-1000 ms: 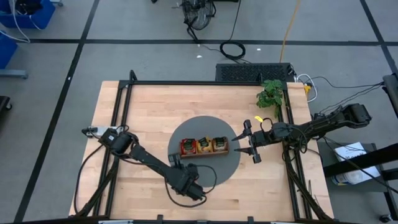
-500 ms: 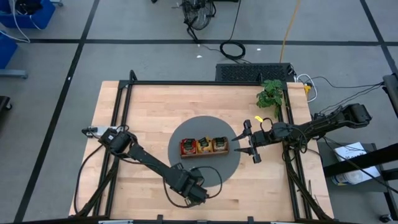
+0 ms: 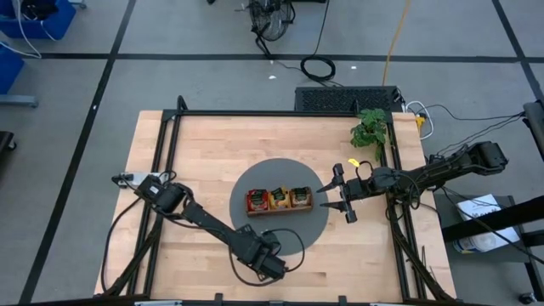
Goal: Pick & Place Tea
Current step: Put the yellow tea bag into the middle section of the wooden organizer
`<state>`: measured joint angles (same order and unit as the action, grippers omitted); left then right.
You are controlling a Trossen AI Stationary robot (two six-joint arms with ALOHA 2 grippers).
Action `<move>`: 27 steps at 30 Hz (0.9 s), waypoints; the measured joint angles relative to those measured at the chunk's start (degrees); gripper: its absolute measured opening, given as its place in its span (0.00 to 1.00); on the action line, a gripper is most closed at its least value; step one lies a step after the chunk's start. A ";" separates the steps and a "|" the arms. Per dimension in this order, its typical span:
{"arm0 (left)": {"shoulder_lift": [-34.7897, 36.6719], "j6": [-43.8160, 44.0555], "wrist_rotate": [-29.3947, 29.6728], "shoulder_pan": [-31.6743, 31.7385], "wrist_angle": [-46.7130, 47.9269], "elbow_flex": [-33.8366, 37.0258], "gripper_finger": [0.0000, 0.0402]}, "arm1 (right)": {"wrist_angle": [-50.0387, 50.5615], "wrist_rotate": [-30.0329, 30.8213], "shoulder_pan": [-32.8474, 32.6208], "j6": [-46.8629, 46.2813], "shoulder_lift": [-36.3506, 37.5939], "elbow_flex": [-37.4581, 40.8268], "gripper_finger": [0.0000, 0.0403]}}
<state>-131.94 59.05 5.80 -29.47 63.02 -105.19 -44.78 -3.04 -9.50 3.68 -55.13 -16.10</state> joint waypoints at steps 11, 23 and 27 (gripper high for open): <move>-0.11 1.11 0.26 -0.17 -0.02 -0.04 0.75 | 0.01 0.01 0.00 0.00 0.00 0.00 0.45; -1.05 -0.38 -0.87 -0.66 -0.38 -0.10 0.31 | 0.03 0.01 0.00 -0.02 0.00 0.02 0.45; -1.09 -3.12 -1.54 -0.60 -0.30 -0.06 0.16 | 0.01 0.01 0.00 -0.02 0.00 0.02 0.45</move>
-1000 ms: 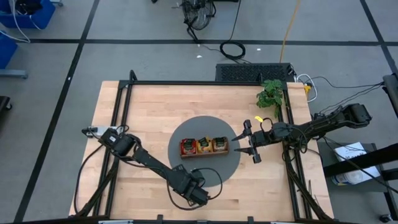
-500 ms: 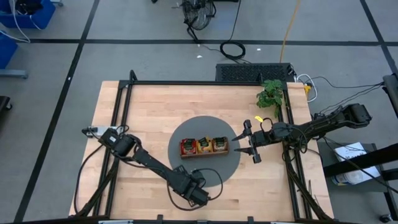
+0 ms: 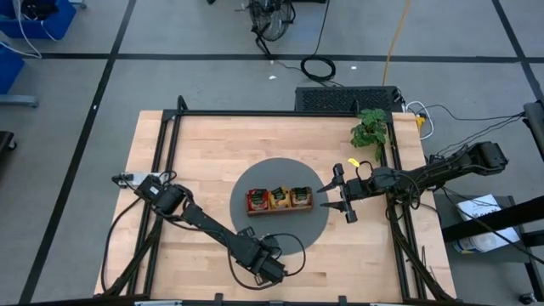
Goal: Pick & Place Tea
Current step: Put the yellow tea bag into the middle section of the wooden organizer
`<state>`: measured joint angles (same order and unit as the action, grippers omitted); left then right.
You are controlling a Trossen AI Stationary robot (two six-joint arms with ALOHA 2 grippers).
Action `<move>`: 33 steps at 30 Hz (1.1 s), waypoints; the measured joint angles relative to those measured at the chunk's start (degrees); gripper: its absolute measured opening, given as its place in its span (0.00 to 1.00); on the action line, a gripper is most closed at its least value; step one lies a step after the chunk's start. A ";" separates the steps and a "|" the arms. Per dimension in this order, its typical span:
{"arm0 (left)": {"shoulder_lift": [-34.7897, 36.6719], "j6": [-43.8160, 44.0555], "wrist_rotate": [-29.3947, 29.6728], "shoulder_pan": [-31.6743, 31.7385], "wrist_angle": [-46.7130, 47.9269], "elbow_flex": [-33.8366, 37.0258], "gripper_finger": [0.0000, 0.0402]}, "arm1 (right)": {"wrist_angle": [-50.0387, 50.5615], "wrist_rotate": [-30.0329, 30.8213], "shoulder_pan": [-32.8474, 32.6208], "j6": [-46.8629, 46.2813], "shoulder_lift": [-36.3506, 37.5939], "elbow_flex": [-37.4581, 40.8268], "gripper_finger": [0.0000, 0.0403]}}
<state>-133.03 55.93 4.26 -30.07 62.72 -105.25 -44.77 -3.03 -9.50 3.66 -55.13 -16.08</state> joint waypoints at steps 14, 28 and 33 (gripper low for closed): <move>-0.19 -6.70 -0.71 -1.48 4.39 -1.09 0.01 | 0.00 0.00 0.00 0.00 0.00 0.02 0.45; -0.49 -19.31 12.32 -4.18 18.17 -9.30 0.00 | 0.27 0.00 0.01 0.00 0.00 0.02 0.45; -0.42 -37.87 17.65 -6.15 17.74 -9.20 0.00 | 0.52 0.00 0.00 -1.67 -0.04 0.07 0.45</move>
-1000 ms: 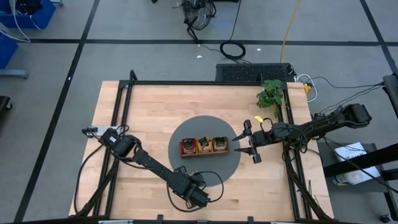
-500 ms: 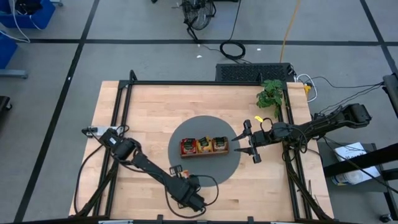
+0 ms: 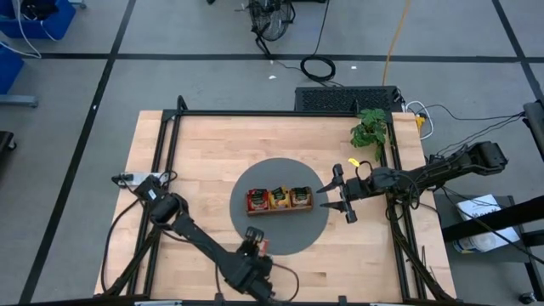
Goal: Pick & Place Tea
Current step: Put the yellow tea bag into the middle section of the wooden organizer
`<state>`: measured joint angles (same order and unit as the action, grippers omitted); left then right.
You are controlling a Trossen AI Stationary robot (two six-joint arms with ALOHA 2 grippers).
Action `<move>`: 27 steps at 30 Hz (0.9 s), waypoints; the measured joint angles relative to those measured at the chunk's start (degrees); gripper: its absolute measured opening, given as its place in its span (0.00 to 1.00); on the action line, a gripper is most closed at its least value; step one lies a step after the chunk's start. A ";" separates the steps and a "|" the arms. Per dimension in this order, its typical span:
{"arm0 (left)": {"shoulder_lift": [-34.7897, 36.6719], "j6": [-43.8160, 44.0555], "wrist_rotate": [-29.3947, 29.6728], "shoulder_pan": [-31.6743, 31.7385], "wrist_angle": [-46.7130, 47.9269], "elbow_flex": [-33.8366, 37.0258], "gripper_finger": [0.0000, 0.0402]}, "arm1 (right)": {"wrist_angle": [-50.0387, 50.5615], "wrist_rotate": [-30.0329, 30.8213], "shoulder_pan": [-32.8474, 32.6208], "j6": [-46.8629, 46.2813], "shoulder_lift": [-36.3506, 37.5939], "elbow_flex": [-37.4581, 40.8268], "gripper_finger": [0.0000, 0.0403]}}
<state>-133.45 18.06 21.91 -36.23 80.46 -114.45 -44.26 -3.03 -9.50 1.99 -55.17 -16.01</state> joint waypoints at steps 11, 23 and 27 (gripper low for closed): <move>0.13 -15.72 26.89 -0.40 -0.93 0.00 0.00 | -0.97 0.00 0.02 -8.91 -6.73 0.00 0.45; 0.22 -41.35 50.38 0.38 -1.07 -0.02 0.00 | -21.65 2.25 3.80 -17.81 -24.69 0.00 0.45; 0.22 -52.58 58.49 1.14 -1.26 -0.02 0.00 | -25.27 -8.50 7.83 -25.01 -29.60 -0.56 0.46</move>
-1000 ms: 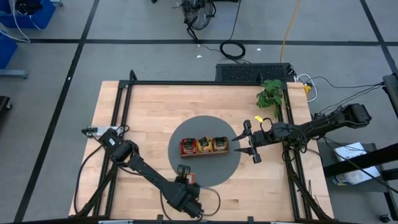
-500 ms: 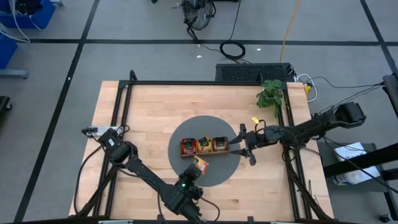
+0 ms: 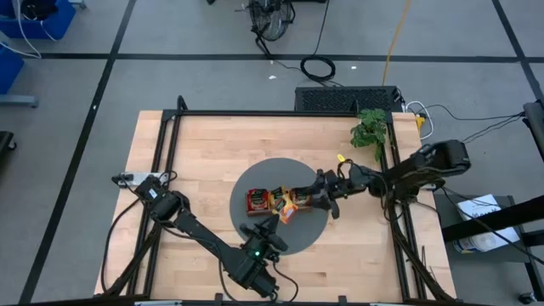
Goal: Pick & Place Tea
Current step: Put the yellow tea bag into the middle section of the wooden organizer
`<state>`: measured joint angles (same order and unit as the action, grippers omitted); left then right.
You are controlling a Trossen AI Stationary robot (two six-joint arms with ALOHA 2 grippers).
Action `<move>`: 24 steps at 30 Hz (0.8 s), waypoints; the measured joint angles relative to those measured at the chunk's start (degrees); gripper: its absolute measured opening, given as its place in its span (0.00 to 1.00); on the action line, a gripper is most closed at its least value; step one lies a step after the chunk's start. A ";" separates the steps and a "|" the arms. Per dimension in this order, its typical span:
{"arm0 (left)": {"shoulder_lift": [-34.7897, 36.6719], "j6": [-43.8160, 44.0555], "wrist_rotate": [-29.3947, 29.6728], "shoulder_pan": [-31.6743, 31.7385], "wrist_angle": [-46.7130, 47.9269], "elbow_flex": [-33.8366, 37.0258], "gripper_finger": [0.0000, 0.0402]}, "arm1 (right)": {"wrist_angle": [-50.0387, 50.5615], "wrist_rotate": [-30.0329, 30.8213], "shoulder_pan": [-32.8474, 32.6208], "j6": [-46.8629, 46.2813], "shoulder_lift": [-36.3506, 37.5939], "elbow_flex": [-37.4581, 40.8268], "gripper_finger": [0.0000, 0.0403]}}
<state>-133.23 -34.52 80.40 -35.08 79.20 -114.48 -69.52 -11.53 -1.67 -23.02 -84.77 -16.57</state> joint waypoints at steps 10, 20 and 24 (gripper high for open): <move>0.02 -9.04 2.05 1.80 -1.83 0.00 0.00 | -3.86 -20.68 4.55 -8.45 -4.41 -7.79 0.60; 0.04 -14.90 0.61 1.09 -6.43 -0.02 0.00 | 9.02 -22.74 6.59 -2.09 -4.41 -14.39 0.63; 0.04 -14.89 0.46 1.11 -7.34 -0.02 0.00 | 10.27 -23.25 6.35 -1.24 -4.41 -16.31 0.61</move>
<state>-133.19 -49.41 80.86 -33.98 71.86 -114.50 -59.25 -34.78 4.69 -24.26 -89.19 -32.88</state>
